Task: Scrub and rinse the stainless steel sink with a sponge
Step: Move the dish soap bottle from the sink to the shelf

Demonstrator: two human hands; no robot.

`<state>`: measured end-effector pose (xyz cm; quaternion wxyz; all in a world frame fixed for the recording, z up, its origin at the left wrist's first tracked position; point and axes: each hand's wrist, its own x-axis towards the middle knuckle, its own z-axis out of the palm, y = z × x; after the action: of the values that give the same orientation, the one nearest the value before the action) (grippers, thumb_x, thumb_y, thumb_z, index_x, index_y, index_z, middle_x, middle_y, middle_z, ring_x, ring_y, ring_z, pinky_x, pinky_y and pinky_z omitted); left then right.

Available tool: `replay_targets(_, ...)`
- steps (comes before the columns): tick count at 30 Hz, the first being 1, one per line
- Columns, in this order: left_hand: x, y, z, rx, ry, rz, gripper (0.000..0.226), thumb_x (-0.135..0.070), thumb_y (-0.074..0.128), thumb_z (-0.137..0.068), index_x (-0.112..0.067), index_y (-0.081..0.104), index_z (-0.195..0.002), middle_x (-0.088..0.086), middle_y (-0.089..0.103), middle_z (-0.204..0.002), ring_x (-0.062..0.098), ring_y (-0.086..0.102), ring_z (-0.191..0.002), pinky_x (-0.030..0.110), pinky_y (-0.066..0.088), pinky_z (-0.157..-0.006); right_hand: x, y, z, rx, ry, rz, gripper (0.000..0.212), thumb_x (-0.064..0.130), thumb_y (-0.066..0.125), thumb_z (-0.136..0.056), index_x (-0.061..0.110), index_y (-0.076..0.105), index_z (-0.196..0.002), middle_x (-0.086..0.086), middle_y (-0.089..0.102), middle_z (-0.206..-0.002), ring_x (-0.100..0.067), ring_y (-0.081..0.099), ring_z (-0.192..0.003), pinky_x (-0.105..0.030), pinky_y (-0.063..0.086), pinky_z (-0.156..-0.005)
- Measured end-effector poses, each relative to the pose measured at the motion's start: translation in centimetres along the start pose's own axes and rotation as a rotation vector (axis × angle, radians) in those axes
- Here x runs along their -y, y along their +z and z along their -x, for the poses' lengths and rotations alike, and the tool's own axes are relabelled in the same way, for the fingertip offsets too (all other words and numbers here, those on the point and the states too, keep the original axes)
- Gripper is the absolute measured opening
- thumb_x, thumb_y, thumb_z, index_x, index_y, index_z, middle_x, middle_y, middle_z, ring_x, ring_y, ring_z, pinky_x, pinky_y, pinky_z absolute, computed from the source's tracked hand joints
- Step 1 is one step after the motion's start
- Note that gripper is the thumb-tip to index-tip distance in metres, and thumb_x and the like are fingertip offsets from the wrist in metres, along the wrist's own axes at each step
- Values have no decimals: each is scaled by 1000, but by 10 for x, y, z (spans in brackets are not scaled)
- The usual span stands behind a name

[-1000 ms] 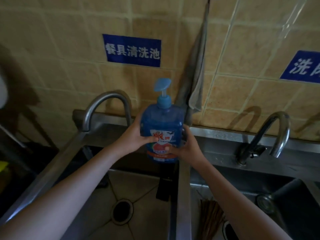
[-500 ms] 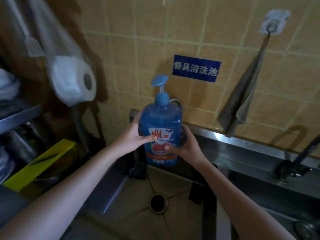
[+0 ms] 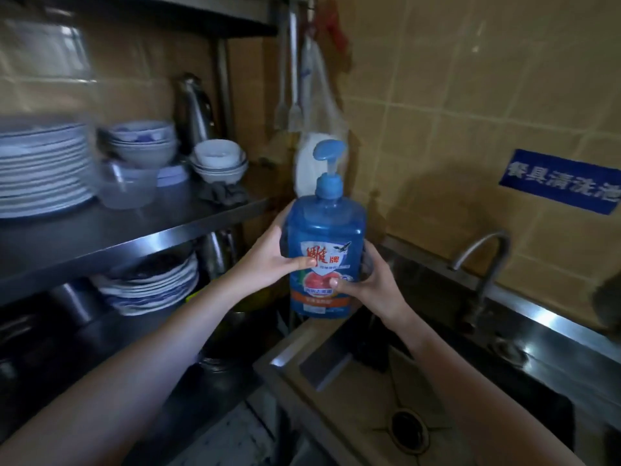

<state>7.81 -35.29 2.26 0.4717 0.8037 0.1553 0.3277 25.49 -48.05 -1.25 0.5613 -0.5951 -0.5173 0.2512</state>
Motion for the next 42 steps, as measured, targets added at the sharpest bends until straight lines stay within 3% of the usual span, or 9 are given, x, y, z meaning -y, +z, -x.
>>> replay_targets(6,7,-75,36,-153,-31,-59,106,-50,81,-60,-37,18,-145,-3,39,-147,18,40,-134,53,38,-105,20,77,-34,97,-70,-56,81,1,81,-68,12,40,-138,-6,61,-126,-19,59,-116,-40,48,-99)
replay_targets(9,6,-106,52,-204,-26,-74,103,-40,83,-63,-35,20,-144,-6,42,-144,12,43,-131,44,41,-105,31,108,-47,149,-96,-80,78,2,80,-69,17,43,-136,5,62,-122,-5,60,-110,-21,52,-88)
replay_targets(13,-3,-139,67,-264,-19,-131,98,-39,80,-62,-39,22,-140,-23,47,-130,-8,50,-115,10,47,-83,47,142,-59,206,-125,-126,71,3,80,-70,23,47,-129,9,63,-117,-2,62,-106,-14,51,-81)
replay_targets(19,-12,-176,71,-313,-24,-146,96,-28,80,-67,-33,22,-143,-25,46,-128,-10,49,-115,10,47,-85,66,172,-89,303,-151,-181,70,0,78,-72,15,46,-133,4,64,-120,-8,63,-108,-19,53,-81)
replay_targets(23,-8,-195,63,-389,-56,-134,106,-48,82,-56,-36,22,-143,-19,48,-131,0,51,-119,23,52,-85,70,186,-121,340,-180,-181,72,8,80,-69,16,47,-133,4,65,-120,-13,63,-110,-29,55,-88)
replay_targets(27,-1,-215,46,-435,-65,-177,105,-46,82,-58,-34,22,-144,-7,46,-139,8,48,-124,37,50,-95,69,199,-158,403,-219,-196,76,21,82,-64,18,48,-132,-2,63,-124,-20,60,-116,-43,51,-95)
replay_targets(30,9,-232,28,-472,-84,-219,100,-32,82,-65,-29,21,-145,-1,45,-141,13,47,-126,47,45,-100,65,208,-190,414,-238,-202,73,18,83,-66,19,50,-131,4,66,-121,-15,62,-113,-33,55,-89)
replay_targets(36,31,-261,-6,-521,-112,-262,93,-18,79,-72,-33,21,-142,-3,46,-138,9,47,-125,42,44,-103,56,228,-251,460,-241,-184,69,14,82,-70,15,50,-131,1,66,-121,-14,62,-113,-26,54,-85)
replay_targets(42,51,-283,-33,-523,-142,-276,94,-18,78,-73,-27,18,-145,-8,45,-138,5,45,-126,30,44,-102,41,245,-300,542,-213,-167,73,32,84,-67,28,49,-131,5,63,-126,-14,58,-118,-41,50,-97)
